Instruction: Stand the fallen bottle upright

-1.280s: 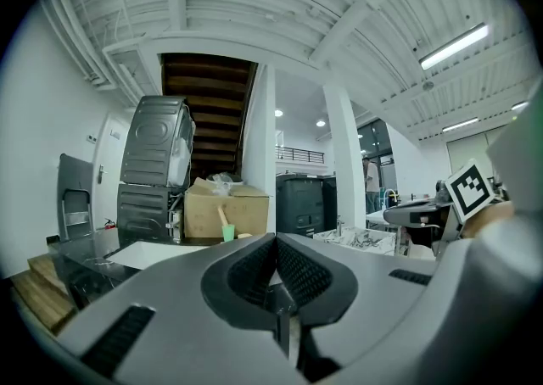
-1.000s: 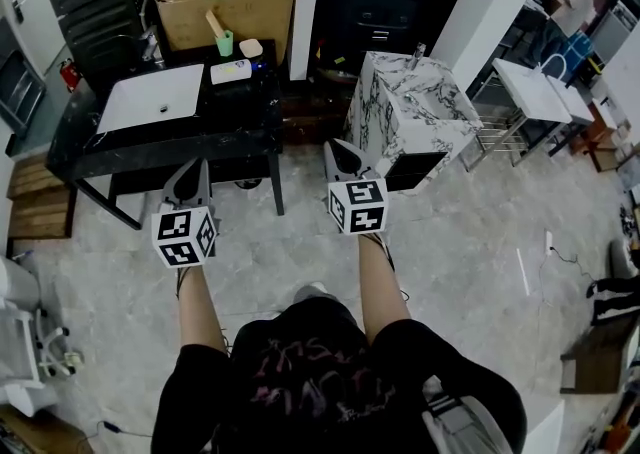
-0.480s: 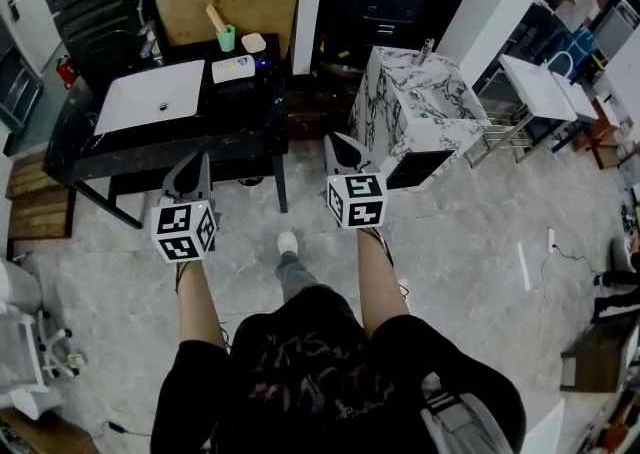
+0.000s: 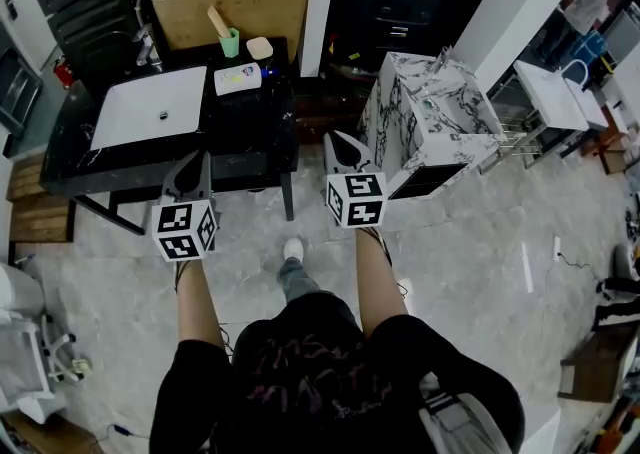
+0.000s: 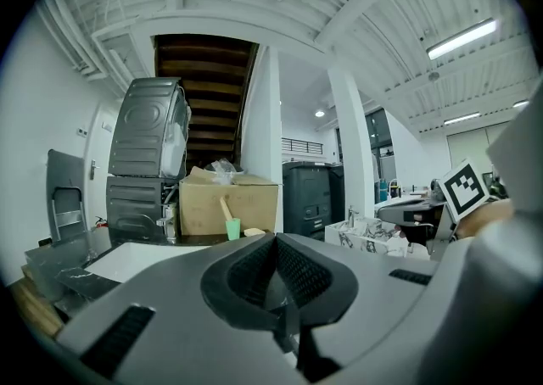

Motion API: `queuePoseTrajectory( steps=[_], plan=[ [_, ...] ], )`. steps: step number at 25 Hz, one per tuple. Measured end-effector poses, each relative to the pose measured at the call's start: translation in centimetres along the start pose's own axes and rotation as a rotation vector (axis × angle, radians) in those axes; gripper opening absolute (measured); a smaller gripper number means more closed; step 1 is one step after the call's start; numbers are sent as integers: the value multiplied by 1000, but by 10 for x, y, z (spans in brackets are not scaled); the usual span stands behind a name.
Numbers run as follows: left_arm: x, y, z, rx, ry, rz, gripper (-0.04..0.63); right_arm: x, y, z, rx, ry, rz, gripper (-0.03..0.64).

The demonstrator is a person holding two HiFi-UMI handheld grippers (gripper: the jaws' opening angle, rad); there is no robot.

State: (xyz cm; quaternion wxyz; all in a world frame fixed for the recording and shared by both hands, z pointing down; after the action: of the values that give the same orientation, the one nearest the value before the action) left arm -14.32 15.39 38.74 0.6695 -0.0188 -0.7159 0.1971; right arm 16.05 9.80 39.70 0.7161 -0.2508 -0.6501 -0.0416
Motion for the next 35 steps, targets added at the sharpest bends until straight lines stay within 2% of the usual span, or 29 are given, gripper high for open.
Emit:
queuePoseTrajectory(
  steps=[12, 23, 30, 35],
  plan=[
    [-16, -110, 53, -13, 19, 73, 17, -25, -129, -23, -46, 17, 54, 12],
    [-51, -229, 98, -43, 18, 121, 17, -52, -256, -68, -93, -5, 89, 12],
    [-58, -277, 112, -50, 22, 167, 17, -59, -305, -83, -124, -14, 108, 12],
    [-59, -305, 124, -36, 21, 187, 17, -59, -326, -87, -116, -30, 117, 12]
  ],
)
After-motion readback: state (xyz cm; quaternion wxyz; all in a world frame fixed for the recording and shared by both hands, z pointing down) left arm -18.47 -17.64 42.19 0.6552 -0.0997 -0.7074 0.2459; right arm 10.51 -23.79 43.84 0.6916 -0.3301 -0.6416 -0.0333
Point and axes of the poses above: the fingertips, and each gripper's own axes: y backward along the fingers, z to its left, x out of its underside, the point moved 10 cm from there along y, backward along the fingers, and after that the axes turned 8 degrees about z, right-handed, at the moved point
